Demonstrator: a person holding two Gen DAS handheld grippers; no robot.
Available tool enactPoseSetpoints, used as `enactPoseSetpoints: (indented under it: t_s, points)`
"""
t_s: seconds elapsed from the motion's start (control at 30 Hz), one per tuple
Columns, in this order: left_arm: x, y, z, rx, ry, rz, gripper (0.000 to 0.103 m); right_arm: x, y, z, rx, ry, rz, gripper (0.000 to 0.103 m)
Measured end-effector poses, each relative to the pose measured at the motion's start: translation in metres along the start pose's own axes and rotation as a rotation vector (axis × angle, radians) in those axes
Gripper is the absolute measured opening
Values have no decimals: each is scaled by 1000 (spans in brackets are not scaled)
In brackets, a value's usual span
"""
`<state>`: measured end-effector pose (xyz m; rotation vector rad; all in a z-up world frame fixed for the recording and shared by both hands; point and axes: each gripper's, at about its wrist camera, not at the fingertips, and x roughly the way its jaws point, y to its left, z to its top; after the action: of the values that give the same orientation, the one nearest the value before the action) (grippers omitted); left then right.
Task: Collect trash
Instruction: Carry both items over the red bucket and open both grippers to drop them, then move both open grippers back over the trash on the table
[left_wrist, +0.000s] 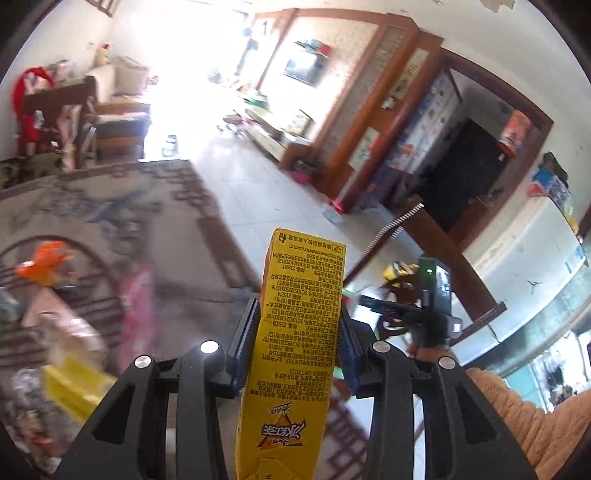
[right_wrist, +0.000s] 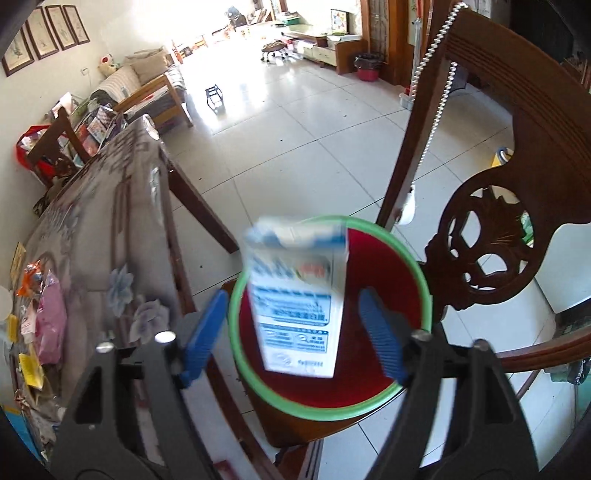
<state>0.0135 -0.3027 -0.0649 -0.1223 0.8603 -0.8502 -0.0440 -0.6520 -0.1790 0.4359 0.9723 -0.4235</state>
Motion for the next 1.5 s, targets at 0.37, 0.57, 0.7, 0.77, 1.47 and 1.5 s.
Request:
enactPoseSetpoints:
  t_s: [0.37, 0.57, 0.7, 0.77, 1.47, 1.5]
  points:
    - [174, -90, 10, 134, 155, -185, 37, -66, -55, -28, 89, -95, -77, 84]
    - [224, -123, 0, 175, 187, -152, 65, -94, -69, -43, 77, -123, -150, 84]
    - [220, -124, -3, 183, 176, -128, 75, -105, -68, -48, 76, -134, -143, 84]
    - [200, -118, -3, 172, 161, -123, 75, -108, -60, -48, 71, -143, -116, 84]
    - [-125, 120, -74, -228, -141, 509, 81, -75, 232, -69, -444, 9, 346, 86]
    - [-138, 134, -82, -254, -146, 559, 81, -72, 251, -74, -478, 30, 365, 86]
